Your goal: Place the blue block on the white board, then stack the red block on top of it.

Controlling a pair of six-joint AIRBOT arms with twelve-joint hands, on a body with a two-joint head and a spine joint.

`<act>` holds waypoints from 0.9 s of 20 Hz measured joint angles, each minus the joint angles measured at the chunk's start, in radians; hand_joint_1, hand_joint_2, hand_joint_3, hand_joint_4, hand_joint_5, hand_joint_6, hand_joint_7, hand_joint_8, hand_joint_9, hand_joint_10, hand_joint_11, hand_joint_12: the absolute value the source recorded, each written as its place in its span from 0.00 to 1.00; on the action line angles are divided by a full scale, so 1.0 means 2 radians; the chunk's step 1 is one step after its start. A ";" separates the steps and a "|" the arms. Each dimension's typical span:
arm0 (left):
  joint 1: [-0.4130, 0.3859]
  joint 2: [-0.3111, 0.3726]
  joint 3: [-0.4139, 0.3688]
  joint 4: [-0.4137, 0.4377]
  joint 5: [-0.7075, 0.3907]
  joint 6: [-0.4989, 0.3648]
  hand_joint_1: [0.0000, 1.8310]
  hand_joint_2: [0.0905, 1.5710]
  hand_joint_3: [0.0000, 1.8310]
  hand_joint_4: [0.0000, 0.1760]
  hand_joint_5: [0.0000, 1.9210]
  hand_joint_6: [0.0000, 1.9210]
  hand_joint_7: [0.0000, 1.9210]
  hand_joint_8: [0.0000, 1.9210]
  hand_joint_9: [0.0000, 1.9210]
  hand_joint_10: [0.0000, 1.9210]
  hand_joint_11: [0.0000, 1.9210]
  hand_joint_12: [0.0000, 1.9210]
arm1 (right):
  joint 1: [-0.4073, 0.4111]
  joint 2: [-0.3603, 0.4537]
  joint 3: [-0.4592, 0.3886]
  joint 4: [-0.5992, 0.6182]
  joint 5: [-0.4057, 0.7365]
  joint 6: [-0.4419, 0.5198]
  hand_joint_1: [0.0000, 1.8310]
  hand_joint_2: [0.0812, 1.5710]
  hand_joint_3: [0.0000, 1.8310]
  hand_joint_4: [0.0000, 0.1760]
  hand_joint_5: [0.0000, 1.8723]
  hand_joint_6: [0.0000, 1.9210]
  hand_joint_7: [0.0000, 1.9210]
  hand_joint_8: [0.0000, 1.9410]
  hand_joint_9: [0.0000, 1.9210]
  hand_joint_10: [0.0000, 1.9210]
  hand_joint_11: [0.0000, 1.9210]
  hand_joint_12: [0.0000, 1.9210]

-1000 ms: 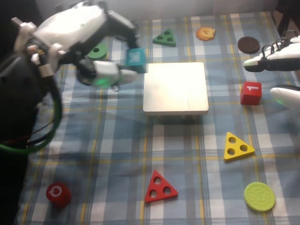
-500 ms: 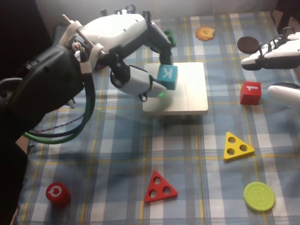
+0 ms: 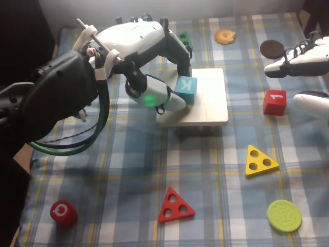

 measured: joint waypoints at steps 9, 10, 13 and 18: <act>0.003 0.002 -0.011 -0.003 -0.015 0.000 0.53 0.56 0.00 0.75 0.30 0.00 0.27 0.00 0.24 0.00 0.00 0.39 | 0.000 -0.005 0.003 0.000 -0.002 0.000 0.29 0.85 0.00 0.00 0.29 0.00 0.32 0.00 0.30 0.00 0.20 0.16; 0.009 0.005 -0.022 -0.003 -0.029 -0.001 0.50 0.56 0.00 0.88 0.25 0.00 0.25 0.00 0.22 0.00 0.00 0.36 | 0.006 -0.008 0.006 -0.002 -0.008 0.000 0.31 0.81 0.00 0.00 0.26 0.00 0.29 0.00 0.28 0.00 0.18 0.18; 0.040 0.035 -0.065 0.016 -0.076 -0.055 0.44 0.53 0.00 1.00 0.10 0.00 0.13 0.00 0.14 0.00 0.00 0.23 | 0.023 -0.021 0.023 0.001 -0.032 0.000 0.40 0.72 0.00 0.17 0.24 0.00 0.25 0.00 0.25 0.00 0.07 0.38; 0.083 0.098 -0.121 0.063 -0.192 -0.166 0.37 0.51 0.00 1.00 0.01 0.00 0.05 0.00 0.07 0.00 0.00 0.08 | 0.042 -0.046 0.047 0.000 -0.095 -0.011 0.49 0.64 0.00 0.01 0.24 0.00 0.24 0.00 0.23 0.00 0.03 0.48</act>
